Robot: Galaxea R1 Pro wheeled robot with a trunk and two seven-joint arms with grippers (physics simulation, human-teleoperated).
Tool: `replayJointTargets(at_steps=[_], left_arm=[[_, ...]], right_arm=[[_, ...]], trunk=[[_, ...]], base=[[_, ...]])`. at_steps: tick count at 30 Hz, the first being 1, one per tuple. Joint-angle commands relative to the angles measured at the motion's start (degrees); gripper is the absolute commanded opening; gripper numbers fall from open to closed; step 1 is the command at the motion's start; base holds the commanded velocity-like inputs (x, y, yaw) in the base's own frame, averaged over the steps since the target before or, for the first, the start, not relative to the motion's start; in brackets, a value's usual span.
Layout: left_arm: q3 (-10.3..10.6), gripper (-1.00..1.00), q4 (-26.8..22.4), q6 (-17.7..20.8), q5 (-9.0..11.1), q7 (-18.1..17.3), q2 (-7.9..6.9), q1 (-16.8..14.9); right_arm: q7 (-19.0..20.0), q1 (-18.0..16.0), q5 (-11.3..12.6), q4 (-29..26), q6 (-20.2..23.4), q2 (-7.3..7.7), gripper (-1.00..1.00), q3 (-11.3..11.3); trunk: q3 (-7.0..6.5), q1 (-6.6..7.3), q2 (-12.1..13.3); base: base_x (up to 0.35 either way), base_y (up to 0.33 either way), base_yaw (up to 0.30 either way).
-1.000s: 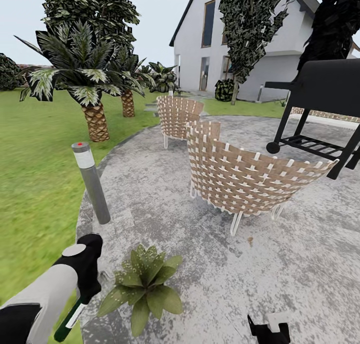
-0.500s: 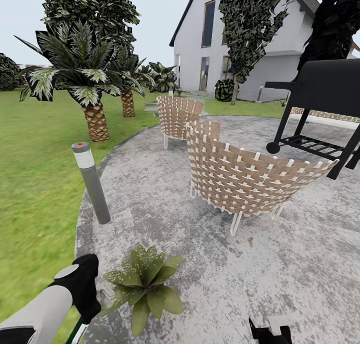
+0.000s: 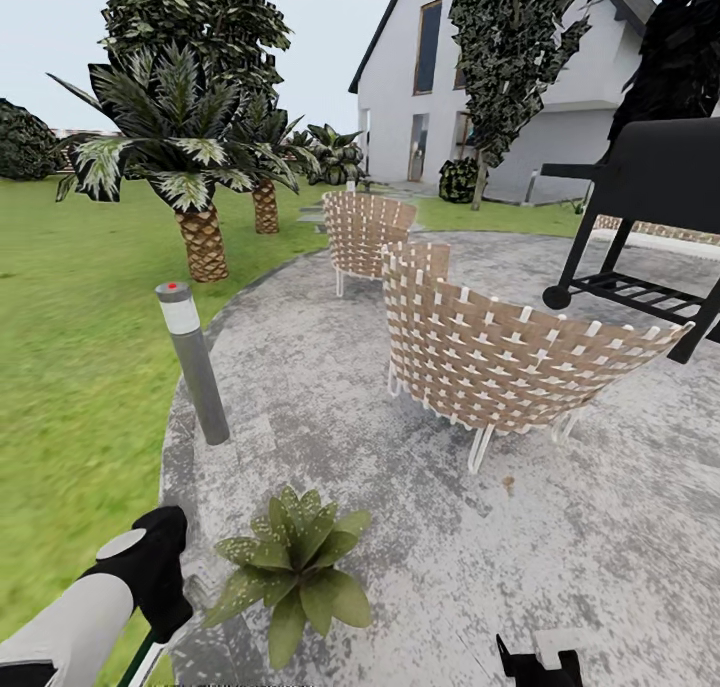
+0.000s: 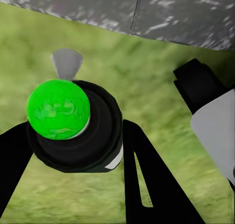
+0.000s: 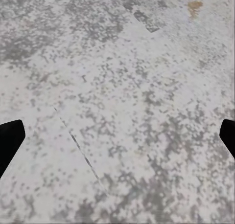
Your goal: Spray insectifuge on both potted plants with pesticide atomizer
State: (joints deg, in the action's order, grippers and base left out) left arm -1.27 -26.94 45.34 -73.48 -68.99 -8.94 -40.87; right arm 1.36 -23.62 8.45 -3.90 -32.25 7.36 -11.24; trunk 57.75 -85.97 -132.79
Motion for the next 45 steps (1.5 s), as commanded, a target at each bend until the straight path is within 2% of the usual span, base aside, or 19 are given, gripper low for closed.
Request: replayJointTargets(at_steps=[1, 15, 20, 22, 26, 30, 33, 37, 40, 43, 45], left_arm=[[-0.14, -1.0, -0.21, 0.46, -0.34, -0.44, 0.06, 0.12], [-0.46, -1.0, -0.09, 0.48, -0.34, -0.44, 0.02, 0.39], [-1.14, -1.0, -0.01, 0.46, -0.32, -0.44, -2.26, 0.53], [-1.5, -1.0, 0.03, 0.45, -0.31, -0.44, -2.5, 0.59], [-1.65, -1.0, 0.23, 0.37, -0.16, -0.2, -1.74, 0.62], [-1.66, -1.0, 4.05, 0.24, -0.17, -0.1, -1.45, 0.62], [-1.71, -1.0, 4.59, 0.2, -0.17, -0.06, -1.49, 0.62], [-1.8, -1.0, 4.6, 0.19, -0.18, 4.11, -1.83, 0.62], [-1.82, -1.0, 4.64, 0.19, -0.12, 4.48, -1.86, 0.62], [-2.16, -1.0, 4.04, -0.04, 4.55, 6.33, -1.68, 0.62], [-2.23, -1.0, 3.97, -0.13, 5.55, 6.88, -1.74, 0.62]], right_arm=[[0.16, -0.03, 0.6, 0.03, -0.18, 0.02, 1.0, -0.45], [0.2, -0.03, 0.6, 0.03, -0.18, -0.05, 1.0, -0.47], [0.22, -0.03, 0.6, 0.03, -0.18, -0.04, 1.0, -0.47], [0.22, -0.03, 0.6, 0.03, -0.18, -0.06, 1.0, -0.48], [0.22, -0.03, 0.6, 0.03, -0.18, -0.06, 1.0, -0.46], [0.22, -0.03, 0.6, 0.03, -0.18, -0.07, 1.0, -0.45], [0.22, -0.03, 0.6, 0.03, -0.18, -0.07, 1.0, -0.45], [0.22, -0.03, 0.6, 0.05, -0.18, -0.07, 1.0, -0.45], [0.22, -0.03, 0.6, 0.04, -0.18, -0.07, 1.0, -0.45], [0.2, -0.03, 0.6, 0.03, -0.18, -0.07, 1.0, -0.45], [0.16, -0.03, 0.6, 0.04, -0.18, -0.05, 1.0, -0.45]], trunk=[[0.05, 0.01, -0.02], [0.05, 0.01, -0.02], [0.05, 0.01, -0.02], [0.05, 0.01, -0.02], [0.05, 0.01, -0.02], [0.05, 0.01, -0.02], [0.05, 0.01, -0.02], [0.05, 0.01, -0.02], [0.05, 0.01, -0.02], [0.05, 0.01, -0.02], [0.05, 0.01, -0.02]], base=[[0.0, 0.0, 0.189], [0.112, -0.1, 0.033], [0.0, -0.001, 0.265], [0.0, 0.0, 0.276], [0.0, 0.0, 0.109], [0.0, 0.0, 0.005], [0.0, 0.0, 0.0], [0.0, 0.0, 0.0], [0.0, 0.0, 0.0], [0.054, -0.076, 0.0], [0.087, -0.199, 0.0]])
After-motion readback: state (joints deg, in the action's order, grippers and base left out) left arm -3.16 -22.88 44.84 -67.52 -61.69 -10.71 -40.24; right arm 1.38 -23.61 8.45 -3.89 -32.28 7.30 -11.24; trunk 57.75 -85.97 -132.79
